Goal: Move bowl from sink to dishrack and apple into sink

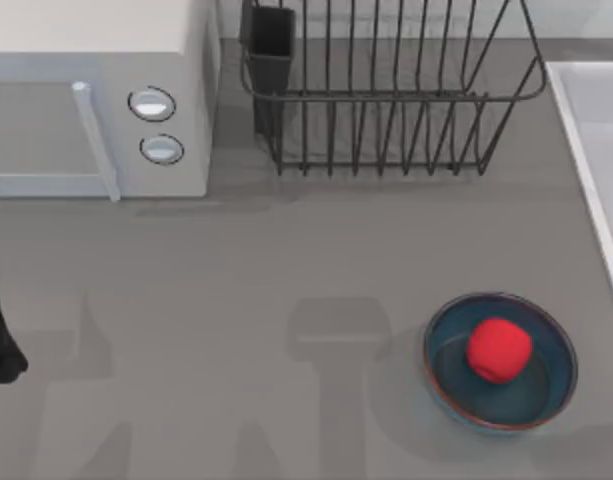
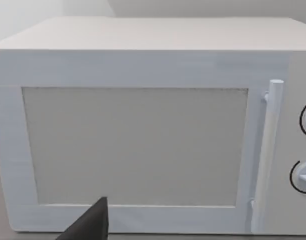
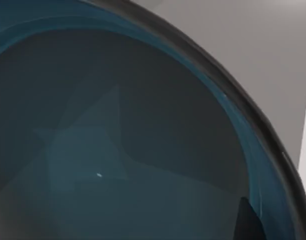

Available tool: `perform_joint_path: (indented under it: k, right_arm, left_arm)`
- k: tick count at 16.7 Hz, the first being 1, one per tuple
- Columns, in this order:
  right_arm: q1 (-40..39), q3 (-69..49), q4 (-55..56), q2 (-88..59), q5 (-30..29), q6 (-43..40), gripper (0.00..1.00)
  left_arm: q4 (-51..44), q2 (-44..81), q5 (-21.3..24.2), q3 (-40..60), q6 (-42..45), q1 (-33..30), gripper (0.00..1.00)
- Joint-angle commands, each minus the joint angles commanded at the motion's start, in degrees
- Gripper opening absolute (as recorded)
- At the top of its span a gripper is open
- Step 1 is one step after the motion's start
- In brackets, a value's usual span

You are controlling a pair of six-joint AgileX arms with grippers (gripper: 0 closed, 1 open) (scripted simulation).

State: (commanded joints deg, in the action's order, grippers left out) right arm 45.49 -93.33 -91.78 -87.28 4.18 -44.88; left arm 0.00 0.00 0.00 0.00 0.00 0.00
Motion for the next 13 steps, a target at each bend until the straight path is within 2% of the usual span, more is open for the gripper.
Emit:
perform_joint_path:
  k: [7, 10, 13]
  right_arm:
    - [-2.1, -0.7, 1.8, -0.3, -1.1, 1.5, 0.00]
    - [-9.3, -1.9, 8.5, -0.9, -5.1, 6.2, 0.00]
    - [-21.2, -3.0, 18.9, -2.5, -11.3, 12.7, 0.00]
  left_arm:
    - [0.0, 0.0, 0.0, 0.0, 0.0, 0.0, 1.00]
    - [0.0, 0.0, 0.0, 0.0, 0.0, 0.0, 1.00]
    - [0.0, 0.0, 0.0, 0.0, 0.0, 0.0, 1.00]
